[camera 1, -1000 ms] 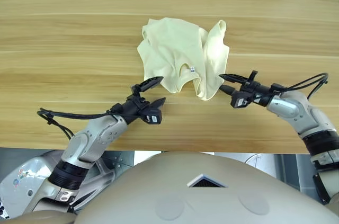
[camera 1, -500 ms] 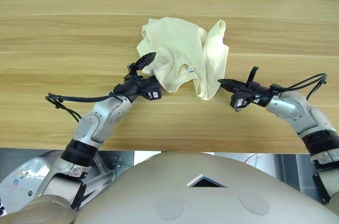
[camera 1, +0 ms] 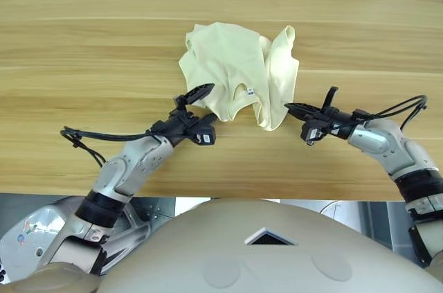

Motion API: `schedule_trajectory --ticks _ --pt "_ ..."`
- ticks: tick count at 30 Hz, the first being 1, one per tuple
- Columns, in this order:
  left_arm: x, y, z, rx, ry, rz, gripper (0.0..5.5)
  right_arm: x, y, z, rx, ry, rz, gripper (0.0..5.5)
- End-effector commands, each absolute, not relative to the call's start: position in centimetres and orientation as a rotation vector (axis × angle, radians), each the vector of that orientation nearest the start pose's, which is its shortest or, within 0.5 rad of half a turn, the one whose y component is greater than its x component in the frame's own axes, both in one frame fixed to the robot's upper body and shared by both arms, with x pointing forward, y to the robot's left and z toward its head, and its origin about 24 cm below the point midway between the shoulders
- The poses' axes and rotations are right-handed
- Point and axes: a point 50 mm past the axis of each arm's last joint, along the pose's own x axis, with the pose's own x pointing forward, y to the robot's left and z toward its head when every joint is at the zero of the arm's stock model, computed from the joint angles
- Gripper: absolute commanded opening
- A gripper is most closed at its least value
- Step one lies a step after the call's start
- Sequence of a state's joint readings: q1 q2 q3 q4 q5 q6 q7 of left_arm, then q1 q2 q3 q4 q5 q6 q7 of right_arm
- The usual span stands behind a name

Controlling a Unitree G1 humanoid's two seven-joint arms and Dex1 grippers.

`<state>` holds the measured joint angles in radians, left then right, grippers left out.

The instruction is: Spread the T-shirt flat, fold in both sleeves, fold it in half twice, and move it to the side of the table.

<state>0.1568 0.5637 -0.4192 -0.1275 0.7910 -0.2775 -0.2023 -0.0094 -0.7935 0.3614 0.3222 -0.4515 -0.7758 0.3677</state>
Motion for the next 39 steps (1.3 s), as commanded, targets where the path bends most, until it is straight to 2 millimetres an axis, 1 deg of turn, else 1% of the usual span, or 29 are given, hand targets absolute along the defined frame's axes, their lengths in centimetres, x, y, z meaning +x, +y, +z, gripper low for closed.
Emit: schedule_trajectory --ticks 1,5,9,11,12,13,18,24,27,29,31,35,39 --pt "17.5 14.2 -0.5 1.223 -0.023 -0.89 4.5 18.8 -21.6 -0.8 -1.146 0.041 1.157 0.0" --pt "17.5 14.2 -0.7 1.231 -0.016 -0.901 3.8 18.9 -21.5 -0.7 -1.144 0.036 1.158 0.0" --pt "16.6 13.9 -0.8 1.227 -0.034 -0.954 3.19 19.0 -21.5 -0.7 -1.144 0.036 1.159 0.0" --pt "16.0 13.7 -0.7 1.216 -0.052 -0.985 2.77 19.0 -21.5 -0.7 -1.145 0.036 1.159 0.0" --pt "15.9 13.6 -0.7 1.212 -0.055 -0.991 2.73 19.1 -21.5 -0.7 -1.145 0.036 1.159 0.0" --pt "15.9 13.7 -0.8 1.211 -0.052 -0.99 2.52 19.1 -21.5 -0.7 -1.146 0.035 1.16 0.0" --pt "16.3 14.4 -1.6 1.225 -0.013 -0.969 1.65 19.3 -21.4 -0.7 -1.148 0.033 1.167 0.0" --pt "16.9 14.7 -1.9 1.219 0.018 -0.918 0.83 19.6 -21.4 -0.5 -1.155 0.024 1.174 0.0" --pt "17.5 15.0 -1.8 1.233 0.026 -0.89 0.49 19.5 -21.4 -0.4 -1.153 0.023 1.179 0.0" --pt "17.6 15.0 -1.9 1.237 0.03 -0.892 0.23 19.4 -21.4 -0.4 -1.152 0.02 1.18 0.0" --pt "17.5 15.0 -2.0 1.238 0.036 -0.898 0.05 19.3 -21.4 -0.3 -1.15 0.017 1.179 0.0" --pt "17.4 15.1 -1.6 1.208 0.025 -0.859 0.02 19.2 -21.3 -0.2 -1.145 0.008 1.163 0.0" --pt "18.2 16.0 -0.4 1.106 -0.02 -0.719 0.02 20.4 -21.2 0.3 -1.111 -0.054 1.057 0.0"
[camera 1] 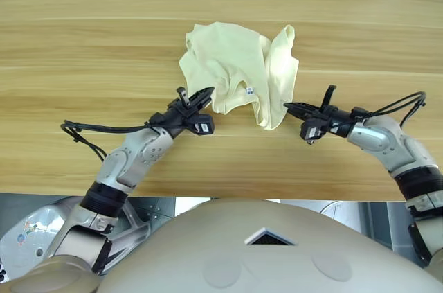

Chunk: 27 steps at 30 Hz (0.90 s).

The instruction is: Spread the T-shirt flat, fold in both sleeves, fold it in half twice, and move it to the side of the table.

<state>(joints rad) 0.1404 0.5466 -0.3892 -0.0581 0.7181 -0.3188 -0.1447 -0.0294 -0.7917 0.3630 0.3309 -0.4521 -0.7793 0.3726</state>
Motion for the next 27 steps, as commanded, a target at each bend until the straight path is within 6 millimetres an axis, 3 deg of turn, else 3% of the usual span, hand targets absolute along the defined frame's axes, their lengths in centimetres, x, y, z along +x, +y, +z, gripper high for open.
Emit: schedule_trajectory --ticks 1,6,10,14,18,20,23,25,27 --pt "18.6 16.3 -0.2 1.084 -0.029 -0.686 0.02 20.7 -21.2 0.4 -1.093 -0.07 1.028 0.0" --pt "19.7 18.0 1.7 0.949 -0.139 -0.566 0.02 23.2 -22.5 2.1 -0.88 -0.148 0.8 0.0" --pt "19.1 18.3 3.3 0.822 -0.303 -0.613 0.02 22.6 -22.4 4.1 -0.739 -0.256 0.772 0.0" --pt "17.2 19.3 5.9 0.667 -0.508 -0.614 0.02 19.8 -23.3 6.7 -0.593 -0.34 0.774 0.0" --pt "13.0 19.4 7.8 0.442 -0.562 -0.763 0.02 15.0 -23.9 10.7 -0.353 -0.46 0.858 0.0" --pt "12.7 19.2 8.3 0.376 -0.565 -0.806 0.02 14.4 -23.7 12.4 -0.253 -0.534 0.874 0.0" --pt "15.2 19.7 9.1 0.362 -0.575 -0.775 0.02 16.6 -23.2 13.6 -0.156 -0.595 0.877 0.0" --pt "17.4 19.6 9.3 0.388 -0.576 -0.766 0.02 19.0 -22.1 12.9 -0.209 -0.565 0.882 0.0" --pt "22.9 19.2 10.4 0.456 -0.6 -0.657 0.02 23.7 -20.0 12.9 -0.278 -0.573 0.795 0.0"
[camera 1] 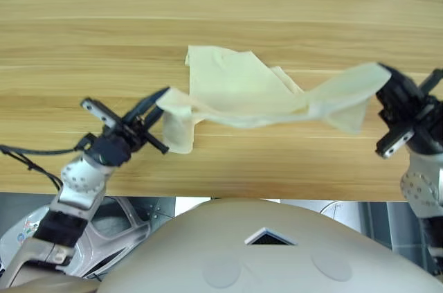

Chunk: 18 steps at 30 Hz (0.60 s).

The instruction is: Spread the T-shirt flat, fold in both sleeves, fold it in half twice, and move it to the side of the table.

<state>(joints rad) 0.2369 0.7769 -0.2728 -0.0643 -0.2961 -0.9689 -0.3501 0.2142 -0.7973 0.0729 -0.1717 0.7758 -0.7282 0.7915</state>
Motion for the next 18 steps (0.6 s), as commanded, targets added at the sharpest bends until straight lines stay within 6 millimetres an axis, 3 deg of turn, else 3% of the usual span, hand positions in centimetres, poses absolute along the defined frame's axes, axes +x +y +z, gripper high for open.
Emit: schedule_trajectory --ticks 1,3,4,5,6,8,9,10,12,14,16,17,18 --pt "25.7 19.0 11.4 0.47 -0.615 -0.583 0.02 25.9 -19.0 13.3 -0.313 -0.587 0.736 0.0" --pt "33.9 18.0 16.3 0.475 -0.63 -0.333 0.02 34.1 -17.8 16.2 -0.407 -0.545 0.39 0.0" --pt "36.4 17.1 18.8 0.484 -0.633 -0.255 0.02 37.1 -17.4 17.9 -0.458 -0.514 0.219 0.0" --pt "39.2 15.5 22.6 0.513 -0.632 -0.111 0.02 39.8 -17.5 21.2 -0.505 -0.516 -0.027 0.0" --pt "40.5 14.4 26.9 0.496 -0.673 0.051 0.02 40.7 -18.0 25.3 -0.496 -0.593 -0.262 0.0" --pt "39.9 13.7 34.8 0.339 -0.836 0.289 0.02 39.3 -18.7 32.8 -0.382 -0.863 -0.619 0.0" --pt "38.9 13.9 37.1 0.244 -0.932 0.311 0.02 38.1 -18.7 35.1 -0.324 -0.999 -0.697 0.0" --pt "38.4 14.3 38.0 0.199 -0.984 0.278 0.02 37.2 -18.6 36.2 -0.307 -1.1 -0.717 0.0" --pt "38.7 15.2 36.7 0.203 -0.962 0.159 0.02 36.8 -18.4 35.8 -0.323 -1.171 -0.633 0.0" --pt "39.3 16.7 32.5 0.307 -0.879 0.054 0.02 37.4 -18.6 32.8 -0.338 -1.103 -0.447 0.0" --pt "38.5 19.2 24.5 0.458 -0.751 -0.074 0.02 37.0 -19.8 26.0 -0.366 -0.958 -0.198 0.0" --pt "37.8 19.8 22.4 0.49 -0.719 -0.115 0.02 36.2 -20.5 23.1 -0.38 -0.899 -0.125 0.0" --pt "36.5 20.8 19.0 0.553 -0.665 -0.157 0.02 35.1 -21.4 20.2 -0.387 -0.829 -0.073 0.0"
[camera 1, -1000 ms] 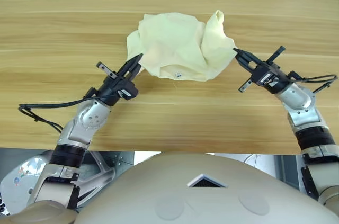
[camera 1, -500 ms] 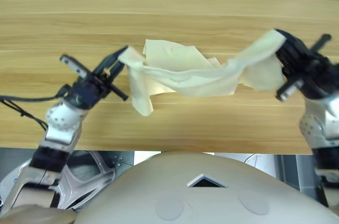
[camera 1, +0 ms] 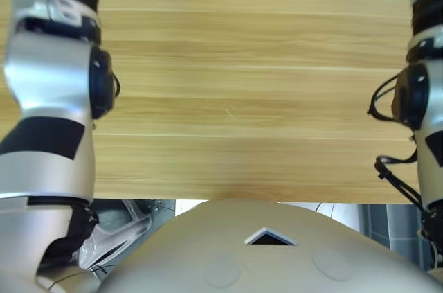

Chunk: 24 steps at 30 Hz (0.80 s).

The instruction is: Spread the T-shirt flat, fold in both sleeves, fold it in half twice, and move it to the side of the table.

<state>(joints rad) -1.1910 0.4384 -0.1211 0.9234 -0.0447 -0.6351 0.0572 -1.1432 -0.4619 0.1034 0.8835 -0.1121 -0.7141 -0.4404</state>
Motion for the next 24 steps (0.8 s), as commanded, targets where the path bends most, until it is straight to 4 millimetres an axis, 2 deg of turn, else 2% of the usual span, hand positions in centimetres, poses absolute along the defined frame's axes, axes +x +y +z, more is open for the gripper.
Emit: schedule_trajectory --ticks 1,3,4,5,6,8,11,15,19,23,24 --pt "34.2 21.4 14.8 0.618 -0.595 -0.239 0.02 33.2 -22.3 16.8 -0.411 -0.739 -0.014 0.0" --pt "28.2 21.7 7.6 0.689 -0.445 -0.45 0.02 28.4 -23.1 11.0 -0.483 -0.553 0.163 0.0" --pt "24.8 21.2 4.8 0.731 -0.368 -0.609 0.02 25.8 -23.2 8.7 -0.544 -0.451 0.292 0.0" --pt "22.1 20.8 3.1 0.755 -0.313 -0.747 0.02 24.0 -23.2 7.2 -0.586 -0.363 0.391 0.0" --pt "19.9 20.4 1.9 0.751 -0.26 -0.855 0.02 22.6 -23.3 5.9 -0.628 -0.274 0.478 0.0" --pt "17.7 20.4 0.5 0.775 -0.157 -0.961 0.02 20.1 -23.4 4.1 -0.683 -0.126 0.656 0.0" --pt "14.2 20.9 -0.1 0.771 -0.056 -1.092 0.02 16.6 -23.6 2.9 -0.73 0.029 0.898 0.0" --pt "12.1 21.1 0.3 0.759 -0.004 -1.127 0.02 14.9 -23.9 3.3 -0.736 0.097 1.008 0.0" --pt "12.0 21.1 0.1 0.771 0.016 -1.063 0.02 13.8 -23.8 2.5 -0.769 0.169 1.083 0.0" --pt "12.1 21.4 -0.1 0.788 0.048 -0.989 0.68 13.4 -23.7 2.1 -0.816 0.21 1.134 0.0" --pt "12.0 21.4 -0.2 0.785 0.058 -0.972 0.89 13.3 -23.7 2.1 -0.822 0.214 1.14 0.26"
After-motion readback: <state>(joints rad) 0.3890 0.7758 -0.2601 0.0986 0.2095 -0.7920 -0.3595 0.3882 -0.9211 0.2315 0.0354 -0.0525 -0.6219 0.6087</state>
